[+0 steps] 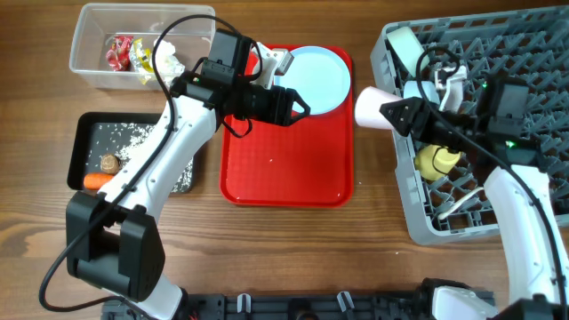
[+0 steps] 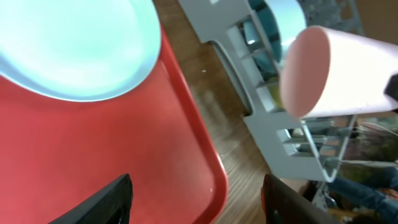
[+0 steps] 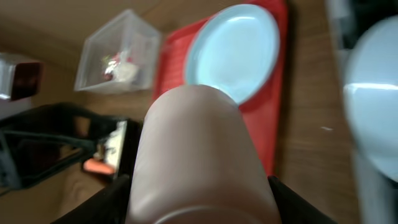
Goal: Sort waste into correct bins and load items into the dishwasher rack
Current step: 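Hand the pink cup from the left gripper to the right gripper, then place the pink cup in the dish rack with the right gripper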
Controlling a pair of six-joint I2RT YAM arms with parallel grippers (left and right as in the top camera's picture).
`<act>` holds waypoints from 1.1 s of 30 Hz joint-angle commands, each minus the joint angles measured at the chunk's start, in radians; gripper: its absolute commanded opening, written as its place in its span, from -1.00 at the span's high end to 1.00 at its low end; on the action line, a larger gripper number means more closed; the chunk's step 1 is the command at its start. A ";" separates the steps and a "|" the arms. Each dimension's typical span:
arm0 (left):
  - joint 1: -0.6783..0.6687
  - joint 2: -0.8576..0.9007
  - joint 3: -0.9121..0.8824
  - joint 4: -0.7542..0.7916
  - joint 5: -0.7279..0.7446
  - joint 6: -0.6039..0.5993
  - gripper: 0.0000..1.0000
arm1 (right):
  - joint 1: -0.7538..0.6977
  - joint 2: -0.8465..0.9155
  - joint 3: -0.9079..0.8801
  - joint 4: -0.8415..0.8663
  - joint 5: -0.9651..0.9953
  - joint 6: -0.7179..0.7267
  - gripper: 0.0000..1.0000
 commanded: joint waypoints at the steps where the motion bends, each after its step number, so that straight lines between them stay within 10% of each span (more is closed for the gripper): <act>1: 0.002 0.006 0.001 -0.005 -0.084 0.008 -0.32 | -0.005 -0.084 0.096 -0.076 0.215 0.005 0.09; 11: 0.002 0.006 0.000 -0.026 -0.164 0.008 -0.37 | -0.005 -0.133 0.303 -0.383 0.572 0.032 0.07; 33: 0.001 0.128 -0.005 -0.064 -0.256 0.008 -0.41 | -0.328 0.030 0.307 -0.484 0.730 0.081 0.07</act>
